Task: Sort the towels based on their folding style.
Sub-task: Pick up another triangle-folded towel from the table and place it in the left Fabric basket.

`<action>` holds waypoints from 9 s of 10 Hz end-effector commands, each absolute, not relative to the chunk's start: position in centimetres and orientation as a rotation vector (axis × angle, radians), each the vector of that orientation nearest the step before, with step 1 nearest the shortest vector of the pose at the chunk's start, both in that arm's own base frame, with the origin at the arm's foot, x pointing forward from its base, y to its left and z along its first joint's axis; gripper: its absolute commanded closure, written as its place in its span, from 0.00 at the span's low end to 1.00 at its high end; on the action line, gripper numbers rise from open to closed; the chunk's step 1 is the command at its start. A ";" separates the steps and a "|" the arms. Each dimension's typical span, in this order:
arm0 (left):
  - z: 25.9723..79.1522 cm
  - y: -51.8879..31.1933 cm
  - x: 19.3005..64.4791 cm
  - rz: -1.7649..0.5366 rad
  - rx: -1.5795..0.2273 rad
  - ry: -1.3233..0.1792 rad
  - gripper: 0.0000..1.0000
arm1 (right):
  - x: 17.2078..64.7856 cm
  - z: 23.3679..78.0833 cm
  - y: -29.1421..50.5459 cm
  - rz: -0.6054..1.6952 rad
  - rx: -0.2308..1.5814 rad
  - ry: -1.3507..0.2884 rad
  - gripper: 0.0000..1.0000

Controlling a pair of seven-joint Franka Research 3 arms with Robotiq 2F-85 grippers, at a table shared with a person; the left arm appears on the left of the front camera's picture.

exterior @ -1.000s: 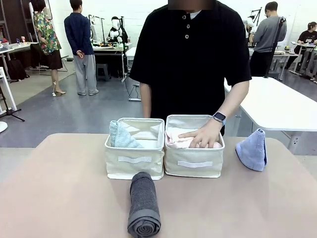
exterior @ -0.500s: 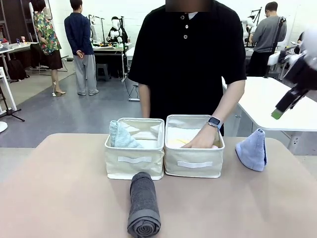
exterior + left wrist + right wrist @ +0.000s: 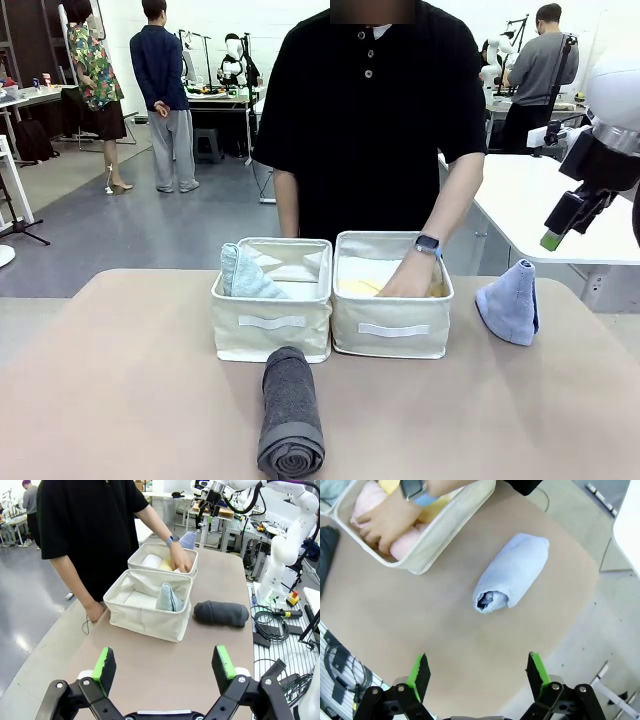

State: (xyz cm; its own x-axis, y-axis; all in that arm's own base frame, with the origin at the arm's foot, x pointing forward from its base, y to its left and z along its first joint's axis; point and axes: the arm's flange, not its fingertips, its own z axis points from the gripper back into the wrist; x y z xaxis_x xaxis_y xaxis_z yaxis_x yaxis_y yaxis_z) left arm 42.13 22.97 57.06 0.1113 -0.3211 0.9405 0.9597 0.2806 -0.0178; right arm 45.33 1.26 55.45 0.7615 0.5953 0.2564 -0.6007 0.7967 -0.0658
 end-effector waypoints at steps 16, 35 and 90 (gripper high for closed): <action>57.1 22.8 42.0 -1.097 -0.784 -1.044 0.00 | 50.5 50.5 4.9 0.077 -0.098 -0.294 0.00; 57.1 22.8 42.0 -1.097 -0.784 -1.044 0.00 | 56.1 44.3 3.9 0.084 0.011 -0.007 0.62; 57.1 22.8 42.0 -1.097 -0.784 -1.044 0.00 | 34.3 67.8 15.9 1.247 -0.364 -0.182 0.84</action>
State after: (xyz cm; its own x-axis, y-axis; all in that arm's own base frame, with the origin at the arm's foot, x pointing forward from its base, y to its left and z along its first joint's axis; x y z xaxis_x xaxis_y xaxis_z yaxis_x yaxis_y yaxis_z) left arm 42.14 22.93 57.09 0.1108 -0.3219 0.9403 0.9598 0.2803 -0.0171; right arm 32.88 13.05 66.63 0.4068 0.9100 -0.0803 -0.8696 0.3588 -0.3392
